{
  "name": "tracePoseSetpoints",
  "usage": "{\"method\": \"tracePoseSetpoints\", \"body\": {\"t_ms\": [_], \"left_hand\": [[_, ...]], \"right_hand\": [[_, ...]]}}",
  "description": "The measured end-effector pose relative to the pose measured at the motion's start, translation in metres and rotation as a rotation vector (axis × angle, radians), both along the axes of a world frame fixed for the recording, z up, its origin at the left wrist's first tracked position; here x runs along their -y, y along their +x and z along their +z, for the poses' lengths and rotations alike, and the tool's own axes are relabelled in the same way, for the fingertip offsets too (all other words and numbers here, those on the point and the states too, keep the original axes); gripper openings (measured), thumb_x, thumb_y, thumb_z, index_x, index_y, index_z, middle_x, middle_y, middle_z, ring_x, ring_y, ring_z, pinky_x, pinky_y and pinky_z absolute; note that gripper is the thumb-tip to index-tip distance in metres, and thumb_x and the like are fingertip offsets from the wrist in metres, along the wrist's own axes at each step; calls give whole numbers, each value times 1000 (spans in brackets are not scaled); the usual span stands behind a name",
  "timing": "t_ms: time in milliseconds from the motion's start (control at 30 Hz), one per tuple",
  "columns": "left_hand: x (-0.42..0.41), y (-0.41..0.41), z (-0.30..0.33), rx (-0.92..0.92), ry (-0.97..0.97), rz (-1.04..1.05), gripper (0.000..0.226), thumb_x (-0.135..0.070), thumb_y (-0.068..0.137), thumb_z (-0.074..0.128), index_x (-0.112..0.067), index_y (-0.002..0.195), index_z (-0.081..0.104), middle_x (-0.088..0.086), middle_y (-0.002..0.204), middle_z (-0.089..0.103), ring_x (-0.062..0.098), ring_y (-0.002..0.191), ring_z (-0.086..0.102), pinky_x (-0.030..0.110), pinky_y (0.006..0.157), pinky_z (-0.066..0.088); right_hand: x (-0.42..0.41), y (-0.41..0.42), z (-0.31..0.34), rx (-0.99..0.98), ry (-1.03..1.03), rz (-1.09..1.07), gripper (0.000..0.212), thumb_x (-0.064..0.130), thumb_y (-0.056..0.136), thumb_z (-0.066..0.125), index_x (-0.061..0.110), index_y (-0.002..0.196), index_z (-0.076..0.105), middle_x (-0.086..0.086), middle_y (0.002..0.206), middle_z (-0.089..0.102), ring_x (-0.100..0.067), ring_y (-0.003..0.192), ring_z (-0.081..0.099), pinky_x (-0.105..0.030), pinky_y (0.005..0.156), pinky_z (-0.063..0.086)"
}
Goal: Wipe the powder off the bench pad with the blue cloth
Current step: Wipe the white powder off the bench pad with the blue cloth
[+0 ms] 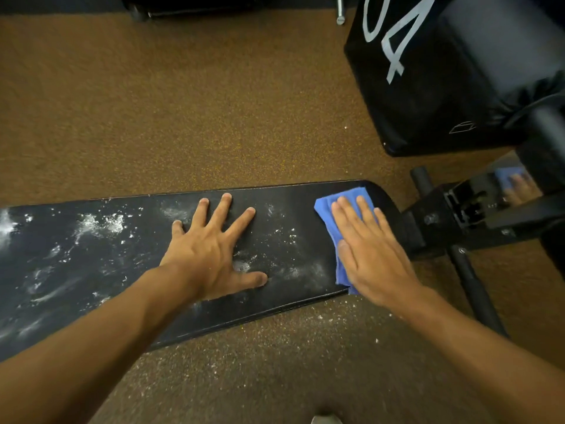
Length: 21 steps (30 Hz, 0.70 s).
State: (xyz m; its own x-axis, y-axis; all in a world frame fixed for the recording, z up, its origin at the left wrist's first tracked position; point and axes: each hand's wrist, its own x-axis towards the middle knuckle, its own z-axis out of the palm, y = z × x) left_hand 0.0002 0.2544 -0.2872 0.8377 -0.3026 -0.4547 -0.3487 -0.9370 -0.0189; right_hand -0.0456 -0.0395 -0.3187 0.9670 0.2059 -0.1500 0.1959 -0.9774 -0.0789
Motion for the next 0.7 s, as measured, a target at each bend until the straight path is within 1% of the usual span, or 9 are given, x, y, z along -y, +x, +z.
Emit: {"method": "tracePoseSetpoints", "body": {"t_ms": [67, 167, 200, 267, 367, 433, 567, 600, 700], "left_hand": [[0, 1, 1, -3, 0, -3, 122, -104, 54, 21, -46, 154, -18, -2, 168, -21, 34, 155, -8, 65, 117, 23], [0, 2, 2, -14, 5, -2, 124, -104, 52, 21, -46, 154, -17, -3, 168, -19, 34, 155, -7, 65, 117, 23], [1, 2, 2, -13, 3, -3, 124, -104, 51, 20, -46, 155, -16, -3, 168, -19, 34, 155, -7, 65, 117, 23], [-1, 1, 2, -11, -1, 1, 125, -104, 50, 20, -46, 155, -16, -3, 168, -18, 34, 155, -7, 65, 117, 23], [-1, -1, 2, 1, -24, 4, 124, -104, 49, 17, -47, 154, -18, -3, 168, -20, 33, 155, -8, 65, 118, 22], [-5, -3, 5, 17, -65, 7, 122, -104, 51, 16, -47, 153, -20, -2, 167, -25, 34, 155, -12, 66, 118, 21], [-24, -13, 10, 47, -87, 17, 120, -107, 55, 18, -50, 151, -24, -3, 165, -30, 34, 155, -13, 68, 117, 22], [-32, -16, 10, 45, -73, 22, 120, -108, 53, 18, -51, 150, -25, -4, 165, -30, 34, 155, -11, 68, 117, 23], [-54, -24, 10, 16, -40, 50, 123, -109, 49, 16, -51, 151, -22, -4, 166, -25, 33, 155, -10, 68, 116, 26]], "right_hand": [[7, 16, -1, 18, -5, -64, 66, 36, 98, 12, 17, 162, 11, 0, 170, 9, -24, 156, 0, -49, 126, 8], [-19, 46, -4, 83, 4, -297, 72, 38, 93, 9, 14, 161, 15, -3, 169, 17, -32, 155, 8, -53, 124, 11], [-32, 42, -5, 97, 13, -298, 71, 38, 94, 11, 14, 160, 16, -4, 168, 18, -34, 155, 9, -54, 124, 12], [-50, 11, -5, 81, 15, -138, 66, 35, 98, 17, 13, 161, 13, -4, 169, 14, -32, 156, 5, -54, 125, 11], [-32, -31, 1, 15, 10, 63, 63, 33, 102, 22, 15, 162, 10, -1, 170, 7, -24, 156, -3, -50, 126, 10], [-15, -18, -1, 23, -10, 32, 64, 35, 101, 18, 17, 162, 11, -1, 170, 9, -23, 156, -1, -49, 126, 10], [-43, 29, -5, 85, -4, -242, 71, 39, 95, 9, 14, 161, 12, -4, 169, 13, -32, 156, 6, -54, 124, 11], [-55, 26, -6, 97, -2, -236, 70, 39, 96, 10, 13, 161, 12, -5, 169, 13, -33, 155, 7, -55, 124, 11], [-62, -14, -5, 70, 6, -43, 63, 33, 102, 20, 11, 161, 11, -6, 169, 12, -33, 156, 4, -56, 124, 13]]}}
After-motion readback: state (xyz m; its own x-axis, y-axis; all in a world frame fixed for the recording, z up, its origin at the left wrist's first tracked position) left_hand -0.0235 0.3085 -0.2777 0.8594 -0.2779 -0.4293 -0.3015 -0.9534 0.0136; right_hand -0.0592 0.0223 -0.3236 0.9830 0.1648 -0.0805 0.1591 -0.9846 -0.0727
